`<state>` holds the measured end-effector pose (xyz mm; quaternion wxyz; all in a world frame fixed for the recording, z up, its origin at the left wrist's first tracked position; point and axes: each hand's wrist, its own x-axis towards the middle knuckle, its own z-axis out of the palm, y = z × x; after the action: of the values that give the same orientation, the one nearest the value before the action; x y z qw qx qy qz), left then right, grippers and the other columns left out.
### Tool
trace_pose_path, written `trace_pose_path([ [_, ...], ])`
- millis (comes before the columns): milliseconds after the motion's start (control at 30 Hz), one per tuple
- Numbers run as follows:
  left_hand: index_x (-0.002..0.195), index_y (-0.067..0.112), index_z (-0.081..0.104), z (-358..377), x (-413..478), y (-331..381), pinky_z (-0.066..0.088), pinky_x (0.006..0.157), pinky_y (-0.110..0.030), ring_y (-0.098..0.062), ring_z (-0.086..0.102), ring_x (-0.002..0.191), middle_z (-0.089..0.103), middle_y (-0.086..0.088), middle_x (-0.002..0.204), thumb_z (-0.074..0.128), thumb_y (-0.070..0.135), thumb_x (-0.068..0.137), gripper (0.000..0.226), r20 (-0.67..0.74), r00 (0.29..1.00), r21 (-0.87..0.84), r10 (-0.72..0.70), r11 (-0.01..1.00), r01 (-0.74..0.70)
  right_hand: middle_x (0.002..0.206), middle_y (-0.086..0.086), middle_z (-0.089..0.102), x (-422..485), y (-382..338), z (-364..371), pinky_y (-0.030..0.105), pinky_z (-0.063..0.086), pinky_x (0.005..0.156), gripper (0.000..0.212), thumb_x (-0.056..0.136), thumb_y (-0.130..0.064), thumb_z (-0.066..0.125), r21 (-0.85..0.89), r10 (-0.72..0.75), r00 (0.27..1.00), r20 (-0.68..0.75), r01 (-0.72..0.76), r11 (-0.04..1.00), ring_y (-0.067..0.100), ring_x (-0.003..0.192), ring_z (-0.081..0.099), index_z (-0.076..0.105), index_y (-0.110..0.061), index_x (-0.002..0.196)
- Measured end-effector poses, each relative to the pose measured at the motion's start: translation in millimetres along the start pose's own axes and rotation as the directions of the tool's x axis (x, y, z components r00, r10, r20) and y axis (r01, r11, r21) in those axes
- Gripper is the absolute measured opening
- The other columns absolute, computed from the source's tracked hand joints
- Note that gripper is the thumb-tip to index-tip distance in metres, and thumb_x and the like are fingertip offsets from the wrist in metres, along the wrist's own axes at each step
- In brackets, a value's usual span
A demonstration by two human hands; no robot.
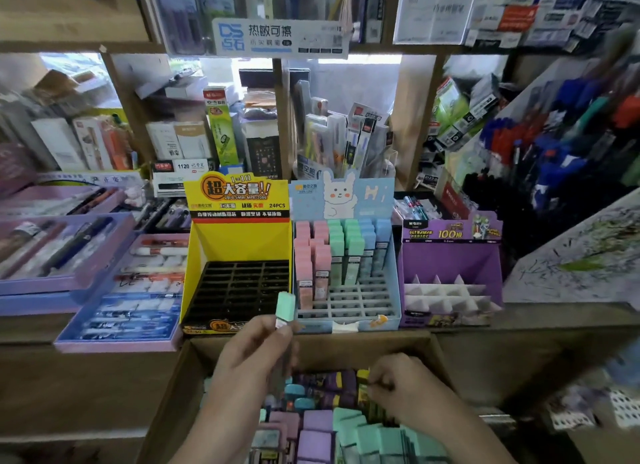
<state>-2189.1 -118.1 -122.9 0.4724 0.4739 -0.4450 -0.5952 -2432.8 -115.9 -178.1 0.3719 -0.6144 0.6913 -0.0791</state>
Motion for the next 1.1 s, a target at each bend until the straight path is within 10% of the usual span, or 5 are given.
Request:
trace_pose_path([
  [400,0.094,0.03,0.073,32,33,82,0.051,0.069,-0.029,-0.027,0.062,0.079,0.066,-0.016,0.09,0.069,0.025,0.093,0.007,0.289,0.896,0.411,0.337,0.801,-0.434,0.111,-0.005,0.059,-1,2,0,0.029,0.05,0.077,0.011,0.096,-0.039,0.063,0.048,0.011,1.0,0.02,-0.012,0.999,0.011,0.091,0.06,0.06,-0.032,0.103],
  [1100,0.076,0.026,0.067,73,111,114,0.035,0.046,-0.008,0.007,0.053,0.053,0.061,0.013,0.064,0.075,0.026,0.083,0.011,0.465,0.869,0.834,0.171,0.244,-0.494,0.108,-0.011,0.057,-4,8,2,0.033,0.056,0.085,0.016,0.096,-0.04,0.063,0.092,-0.016,1.0,-0.006,0.017,0.996,0.009,0.093,0.062,0.058,-0.032,0.109],
])
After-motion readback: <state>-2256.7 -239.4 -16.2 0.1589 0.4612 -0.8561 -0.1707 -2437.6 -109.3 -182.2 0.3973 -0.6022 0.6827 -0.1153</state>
